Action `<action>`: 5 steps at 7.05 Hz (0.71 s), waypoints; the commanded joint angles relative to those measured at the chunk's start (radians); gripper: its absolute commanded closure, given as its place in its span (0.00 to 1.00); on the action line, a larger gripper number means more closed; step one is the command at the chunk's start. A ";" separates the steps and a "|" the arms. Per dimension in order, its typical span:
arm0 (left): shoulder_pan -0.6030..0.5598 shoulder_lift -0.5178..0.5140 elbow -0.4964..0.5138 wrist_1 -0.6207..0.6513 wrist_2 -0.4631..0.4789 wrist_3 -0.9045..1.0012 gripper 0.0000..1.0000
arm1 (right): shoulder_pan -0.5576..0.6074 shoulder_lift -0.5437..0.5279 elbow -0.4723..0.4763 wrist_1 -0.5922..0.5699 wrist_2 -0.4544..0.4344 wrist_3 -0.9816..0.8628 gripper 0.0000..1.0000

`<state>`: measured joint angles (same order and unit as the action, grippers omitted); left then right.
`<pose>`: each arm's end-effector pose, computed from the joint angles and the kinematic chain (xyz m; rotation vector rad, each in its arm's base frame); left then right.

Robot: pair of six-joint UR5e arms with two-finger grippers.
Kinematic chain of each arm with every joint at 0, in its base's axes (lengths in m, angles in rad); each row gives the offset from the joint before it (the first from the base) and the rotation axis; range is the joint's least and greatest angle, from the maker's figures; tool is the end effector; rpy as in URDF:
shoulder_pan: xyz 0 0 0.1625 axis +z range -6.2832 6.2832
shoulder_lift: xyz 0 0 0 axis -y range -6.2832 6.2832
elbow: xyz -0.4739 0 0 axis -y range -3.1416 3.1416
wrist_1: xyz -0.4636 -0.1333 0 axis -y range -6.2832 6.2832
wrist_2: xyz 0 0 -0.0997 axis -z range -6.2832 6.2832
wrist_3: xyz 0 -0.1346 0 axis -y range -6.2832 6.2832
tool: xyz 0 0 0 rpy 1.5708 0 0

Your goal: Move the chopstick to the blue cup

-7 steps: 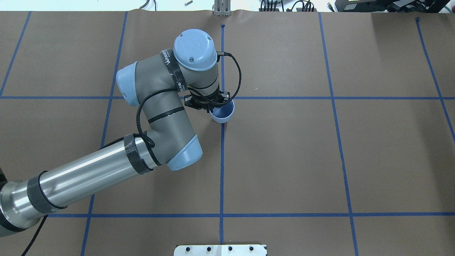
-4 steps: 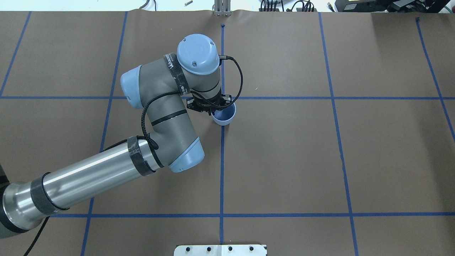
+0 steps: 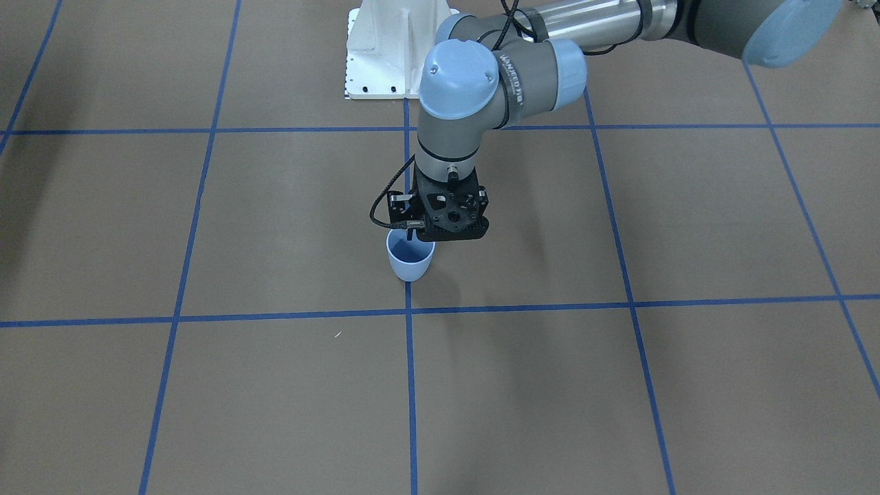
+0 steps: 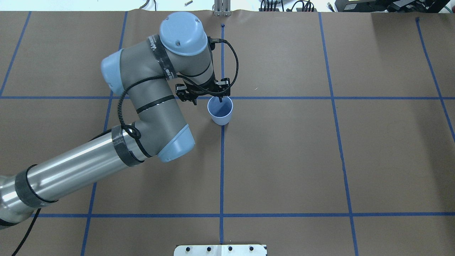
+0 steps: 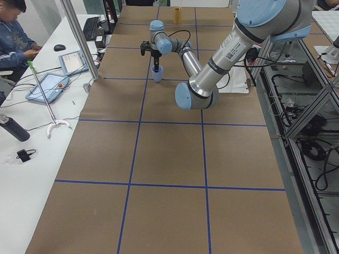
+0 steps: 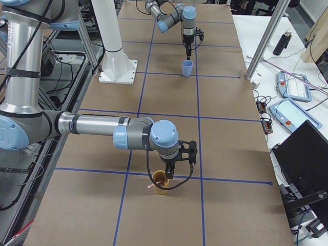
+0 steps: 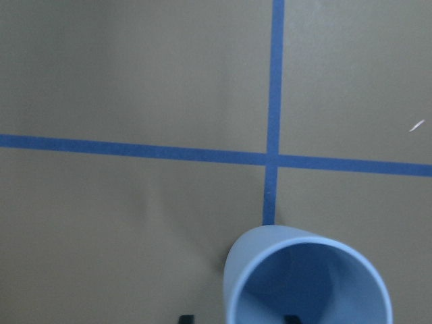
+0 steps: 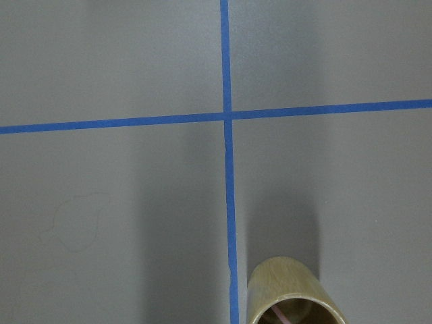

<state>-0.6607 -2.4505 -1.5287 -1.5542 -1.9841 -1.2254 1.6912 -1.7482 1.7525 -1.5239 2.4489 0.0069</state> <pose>0.6095 -0.5741 0.1311 0.0486 0.8961 -0.1243 0.0876 -0.4769 0.7077 0.0976 -0.8741 0.0965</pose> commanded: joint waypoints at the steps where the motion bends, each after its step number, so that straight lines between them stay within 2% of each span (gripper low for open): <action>1: -0.045 0.099 -0.118 0.019 -0.044 0.006 0.03 | 0.108 0.003 -0.129 -0.007 -0.004 -0.179 0.00; 2: -0.046 0.111 -0.117 0.016 -0.042 0.010 0.03 | 0.125 -0.004 -0.171 0.001 0.001 -0.208 0.00; 3: -0.046 0.110 -0.116 0.014 -0.042 0.011 0.03 | 0.127 -0.022 -0.174 -0.007 0.010 -0.203 0.00; 5: -0.046 0.111 -0.117 0.014 -0.042 0.011 0.03 | 0.127 -0.052 -0.180 -0.001 0.166 -0.100 0.01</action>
<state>-0.7067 -2.3406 -1.6451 -1.5399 -2.0262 -1.2151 1.8161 -1.7811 1.5792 -1.5302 2.5335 -0.1458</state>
